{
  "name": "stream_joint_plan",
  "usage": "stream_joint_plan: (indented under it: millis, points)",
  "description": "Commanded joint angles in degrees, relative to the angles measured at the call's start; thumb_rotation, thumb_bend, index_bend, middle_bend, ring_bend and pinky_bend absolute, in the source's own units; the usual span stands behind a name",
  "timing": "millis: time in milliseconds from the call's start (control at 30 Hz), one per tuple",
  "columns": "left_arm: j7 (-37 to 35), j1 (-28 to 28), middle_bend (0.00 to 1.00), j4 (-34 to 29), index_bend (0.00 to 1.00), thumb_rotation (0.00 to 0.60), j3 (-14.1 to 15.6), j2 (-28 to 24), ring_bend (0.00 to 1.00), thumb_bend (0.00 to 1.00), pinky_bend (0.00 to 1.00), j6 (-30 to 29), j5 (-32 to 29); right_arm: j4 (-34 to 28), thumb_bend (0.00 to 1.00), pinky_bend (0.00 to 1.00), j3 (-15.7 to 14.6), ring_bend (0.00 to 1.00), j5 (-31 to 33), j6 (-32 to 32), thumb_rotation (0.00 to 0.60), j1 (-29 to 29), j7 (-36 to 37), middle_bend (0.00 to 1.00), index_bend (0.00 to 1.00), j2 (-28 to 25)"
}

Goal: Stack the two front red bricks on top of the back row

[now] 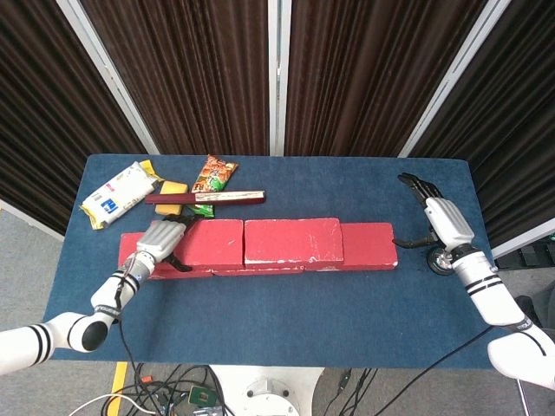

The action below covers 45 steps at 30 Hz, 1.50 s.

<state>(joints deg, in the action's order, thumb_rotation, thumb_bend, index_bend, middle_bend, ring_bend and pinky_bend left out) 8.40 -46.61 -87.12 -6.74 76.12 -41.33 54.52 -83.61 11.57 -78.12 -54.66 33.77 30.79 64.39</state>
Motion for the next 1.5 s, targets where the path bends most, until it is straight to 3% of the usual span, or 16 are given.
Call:
stream_joint_plan:
  millis: [33, 1500]
  points:
    - [0.2, -0.2, 0.12, 0.1, 0.00, 0.600, 0.1, 0.1, 0.18, 0.06, 0.11, 0.1, -0.6, 0.1, 0.00, 0.00, 0.0, 0.00, 0.0, 0.1, 0.600, 0.0, 0.2, 0.00, 0.00, 0.1]
    - [1.8, -0.8, 0.12, 0.5, 0.00, 0.600, 0.8, 1.4, 0.17, 0.06, 0.11, -0.9, -2.9, 1.7, 0.00, 0.00, -0.3, 0.00, -0.2, 0.9, 0.600, 0.4, 1.6, 0.00, 0.00, 1.2]
